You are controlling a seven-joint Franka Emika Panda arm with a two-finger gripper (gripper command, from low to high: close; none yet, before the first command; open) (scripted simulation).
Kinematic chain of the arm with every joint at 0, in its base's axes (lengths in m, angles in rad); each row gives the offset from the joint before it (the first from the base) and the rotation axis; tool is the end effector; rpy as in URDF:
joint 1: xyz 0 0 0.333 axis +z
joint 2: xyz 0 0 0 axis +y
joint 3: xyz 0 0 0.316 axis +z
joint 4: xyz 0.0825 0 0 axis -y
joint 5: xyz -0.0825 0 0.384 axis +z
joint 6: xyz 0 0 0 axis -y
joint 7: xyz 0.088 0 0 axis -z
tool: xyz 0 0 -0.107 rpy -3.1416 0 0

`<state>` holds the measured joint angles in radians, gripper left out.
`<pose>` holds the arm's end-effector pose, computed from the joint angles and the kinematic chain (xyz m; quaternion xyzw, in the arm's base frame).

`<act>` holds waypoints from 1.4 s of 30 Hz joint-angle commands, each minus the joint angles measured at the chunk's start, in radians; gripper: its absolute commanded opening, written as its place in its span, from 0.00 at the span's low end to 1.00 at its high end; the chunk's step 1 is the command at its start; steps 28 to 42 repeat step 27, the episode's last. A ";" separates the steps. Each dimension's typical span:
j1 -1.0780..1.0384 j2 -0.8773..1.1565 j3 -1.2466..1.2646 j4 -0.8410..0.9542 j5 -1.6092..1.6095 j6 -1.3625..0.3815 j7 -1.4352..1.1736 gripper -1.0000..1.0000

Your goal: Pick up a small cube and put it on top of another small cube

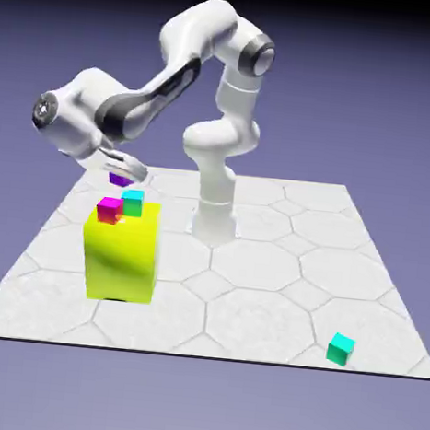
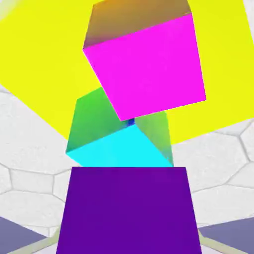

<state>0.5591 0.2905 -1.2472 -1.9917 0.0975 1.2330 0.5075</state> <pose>0.3791 -0.2694 0.3806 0.7193 -0.5563 -0.4139 0.0421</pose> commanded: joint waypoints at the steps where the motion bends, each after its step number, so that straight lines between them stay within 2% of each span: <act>1: -0.032 -0.011 0.036 -0.007 -0.007 0.006 0.008 0.00; 25: -0.808 -0.283 0.904 -0.175 -0.145 0.140 0.220 0.00; 26: -0.808 -0.283 0.904 -0.175 -0.145 0.140 0.220 1.00; 42: -0.808 -0.283 0.905 -0.175 -0.145 0.140 0.220 1.00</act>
